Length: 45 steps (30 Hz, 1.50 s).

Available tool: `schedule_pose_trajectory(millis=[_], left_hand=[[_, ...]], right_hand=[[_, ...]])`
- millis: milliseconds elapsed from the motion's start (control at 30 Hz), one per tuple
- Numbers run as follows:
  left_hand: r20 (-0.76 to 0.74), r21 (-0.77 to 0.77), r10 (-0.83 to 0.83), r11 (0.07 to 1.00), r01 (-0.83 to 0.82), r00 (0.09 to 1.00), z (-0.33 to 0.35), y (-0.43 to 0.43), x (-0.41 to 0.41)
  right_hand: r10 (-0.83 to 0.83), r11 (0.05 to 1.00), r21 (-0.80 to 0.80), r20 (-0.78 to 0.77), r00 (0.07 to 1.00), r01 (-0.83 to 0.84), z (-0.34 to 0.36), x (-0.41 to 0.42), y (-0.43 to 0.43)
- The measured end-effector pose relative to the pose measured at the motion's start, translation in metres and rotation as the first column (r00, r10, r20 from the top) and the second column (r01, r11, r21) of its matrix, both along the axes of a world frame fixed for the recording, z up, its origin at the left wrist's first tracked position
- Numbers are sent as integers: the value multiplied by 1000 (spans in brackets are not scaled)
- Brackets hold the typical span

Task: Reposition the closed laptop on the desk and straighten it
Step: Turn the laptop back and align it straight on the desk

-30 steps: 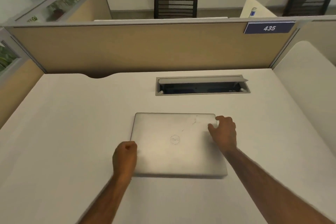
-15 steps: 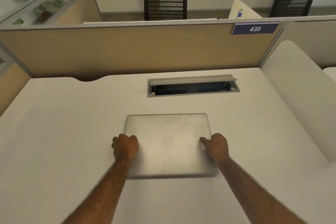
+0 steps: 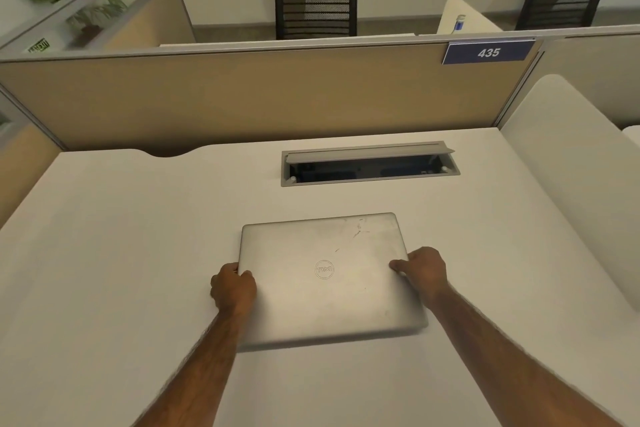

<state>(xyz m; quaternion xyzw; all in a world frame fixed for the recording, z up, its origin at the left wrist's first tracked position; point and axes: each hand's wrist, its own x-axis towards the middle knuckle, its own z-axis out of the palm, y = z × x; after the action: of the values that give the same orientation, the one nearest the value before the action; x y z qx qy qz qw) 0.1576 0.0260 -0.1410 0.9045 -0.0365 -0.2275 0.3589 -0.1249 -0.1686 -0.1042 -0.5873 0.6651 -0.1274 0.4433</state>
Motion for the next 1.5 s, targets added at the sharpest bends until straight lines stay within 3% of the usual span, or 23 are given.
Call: schedule_pose_trajectory(millis=[733,1500], left_hand=[[33,-8,-108,994,108,994,-34,16,1],[45,59,-222,974,219,974,10,18,-21]], right_hand=[[-38,999,-15,27,999,38,8,-13,11],[-32,999,-3,26,999,32,5,-13,15]])
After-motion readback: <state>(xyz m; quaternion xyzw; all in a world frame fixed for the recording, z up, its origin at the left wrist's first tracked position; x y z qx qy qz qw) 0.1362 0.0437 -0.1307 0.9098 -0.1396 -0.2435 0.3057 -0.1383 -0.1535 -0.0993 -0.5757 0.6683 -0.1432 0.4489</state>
